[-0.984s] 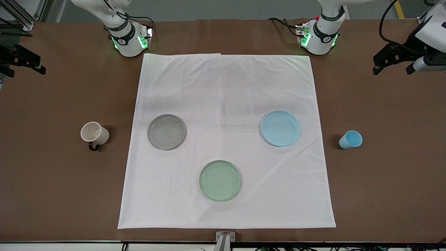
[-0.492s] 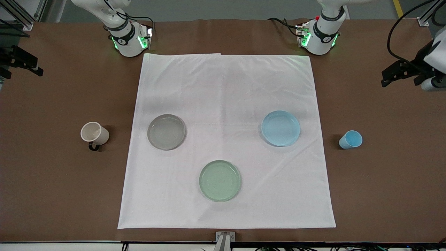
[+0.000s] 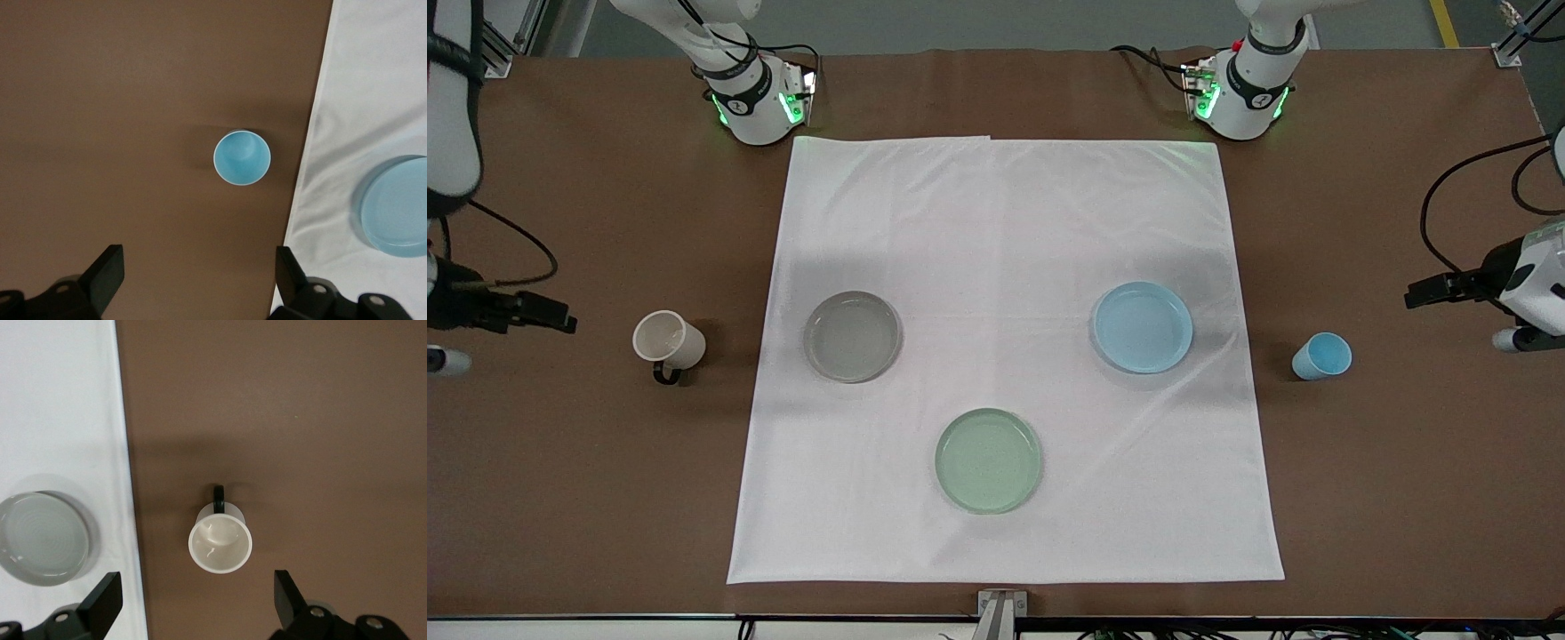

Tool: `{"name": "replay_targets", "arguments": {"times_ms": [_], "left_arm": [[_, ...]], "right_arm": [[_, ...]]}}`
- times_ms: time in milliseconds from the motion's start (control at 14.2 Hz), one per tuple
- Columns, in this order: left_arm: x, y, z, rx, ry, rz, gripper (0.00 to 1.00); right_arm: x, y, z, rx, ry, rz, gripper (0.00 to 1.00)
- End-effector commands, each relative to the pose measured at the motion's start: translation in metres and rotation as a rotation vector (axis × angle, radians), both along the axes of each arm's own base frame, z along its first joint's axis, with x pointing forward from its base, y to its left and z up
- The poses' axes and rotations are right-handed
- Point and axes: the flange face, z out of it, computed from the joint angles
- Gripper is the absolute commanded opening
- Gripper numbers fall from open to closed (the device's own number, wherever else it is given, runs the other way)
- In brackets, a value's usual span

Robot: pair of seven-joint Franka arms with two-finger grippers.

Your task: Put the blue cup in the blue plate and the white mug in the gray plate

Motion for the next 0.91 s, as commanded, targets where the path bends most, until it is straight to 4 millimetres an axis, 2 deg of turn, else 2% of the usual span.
{"name": "replay_targets", "arguments": {"times_ms": [0, 211, 352, 492, 703, 844], "left_arm": [[-0.016, -0.003, -0.044, 0.014, -0.044, -0.023, 1.0], [-0.022, -0.001, -0.106, 0.01, -0.089, -0.024, 0.98], [-0.025, 0.006, -0.142, 0.009, -0.113, -0.015, 0.89], [-0.023, 0.006, -0.167, 0.005, -0.112, -0.016, 0.78], [-0.021, 0.007, -0.188, 0.001, -0.113, -0.015, 0.62], [-0.02, 0.006, -0.193, -0.002, -0.105, -0.015, 0.43]], "right_arm": [[0.0, 0.002, -0.064, 0.018, 0.0, -0.043, 1.0], [-0.021, -0.001, -0.13, 0.016, -0.025, -0.085, 1.0], [-0.032, 0.0, -0.161, 0.003, -0.067, -0.126, 1.0], [-0.038, -0.002, -0.187, -0.005, -0.084, -0.132, 1.0], [-0.038, -0.002, -0.206, -0.009, -0.085, -0.128, 0.97], [-0.039, 0.0, -0.215, -0.01, -0.073, -0.117, 0.94]]}}
